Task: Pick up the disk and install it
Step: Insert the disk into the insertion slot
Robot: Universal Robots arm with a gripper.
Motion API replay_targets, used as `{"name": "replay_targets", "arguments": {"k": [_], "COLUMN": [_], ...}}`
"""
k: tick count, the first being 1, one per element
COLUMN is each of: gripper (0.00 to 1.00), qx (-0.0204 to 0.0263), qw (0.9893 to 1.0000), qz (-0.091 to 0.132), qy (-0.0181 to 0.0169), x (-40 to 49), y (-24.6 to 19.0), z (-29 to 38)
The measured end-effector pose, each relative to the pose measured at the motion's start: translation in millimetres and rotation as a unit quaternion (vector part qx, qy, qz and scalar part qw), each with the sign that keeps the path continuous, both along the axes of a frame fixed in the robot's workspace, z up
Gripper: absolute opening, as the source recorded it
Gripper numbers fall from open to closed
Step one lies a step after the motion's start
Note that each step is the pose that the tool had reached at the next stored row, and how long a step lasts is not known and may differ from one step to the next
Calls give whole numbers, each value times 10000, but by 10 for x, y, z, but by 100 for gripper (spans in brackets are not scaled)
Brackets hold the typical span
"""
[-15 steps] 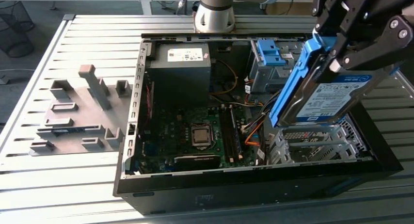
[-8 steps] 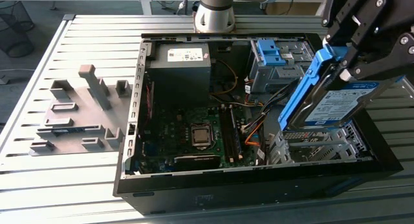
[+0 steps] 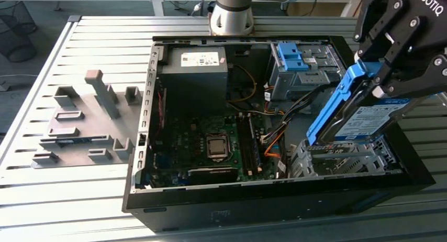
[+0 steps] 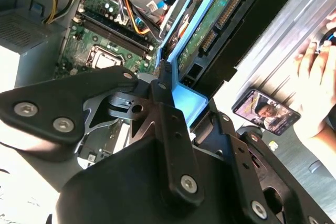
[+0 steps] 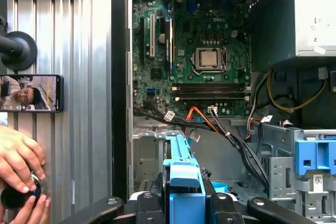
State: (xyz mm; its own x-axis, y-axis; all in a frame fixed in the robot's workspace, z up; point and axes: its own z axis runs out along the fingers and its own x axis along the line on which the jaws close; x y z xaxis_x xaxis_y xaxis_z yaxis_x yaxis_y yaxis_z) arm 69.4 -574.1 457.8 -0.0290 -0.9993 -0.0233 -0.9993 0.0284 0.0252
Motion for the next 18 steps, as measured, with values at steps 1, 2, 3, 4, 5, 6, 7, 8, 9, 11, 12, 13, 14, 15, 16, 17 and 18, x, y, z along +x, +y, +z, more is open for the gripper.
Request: {"name": "replay_targets", "arguments": {"k": [1, 2, 3, 4, 5, 6, 7, 8, 9, 11, 12, 13, 14, 15, 16, 17, 18], "gripper": [37, 37, 37, 37, 37, 37, 37, 37, 37, 37, 37, 37, 37, 37, 37, 37, 37], "qx": [0, 0, 0, 0, 0, 0, -1, 0, 0, 1, 0, -1, -1, 0, 0, 0, 0], "qw": [10000, 10000, 10000, 10000, 10000, 10000, 10000, 10000, 10000, 10000, 10000, 10000, 10000, 10000, 10000, 10000, 10000], "qz": [0, 0, 0, 0, 0, 0, -1, -1, 0, -1, 0, 0, -1, -2, -2, -2, -3], "qy": [-1, -1, -2, -2, -2, -2, -2, -2, -2, -2, -2, -2, -2, -2, -2, -2, -2], "x": [5, 11, 15, 20, 26, 31, 33, 35, 40, 54, 62, 68, 70, 71, 73, 74, 74], "y": [0, 0, 0, 0, 0, 0, 0, 0, 0, 0, 0, 0, 0, 0, 0, 0, 0], "z": [-17, -34, -47, -61, -73, -84, -95, -107, -120, -143, -152, -159, -167, -175, -182, -190, -198]}}
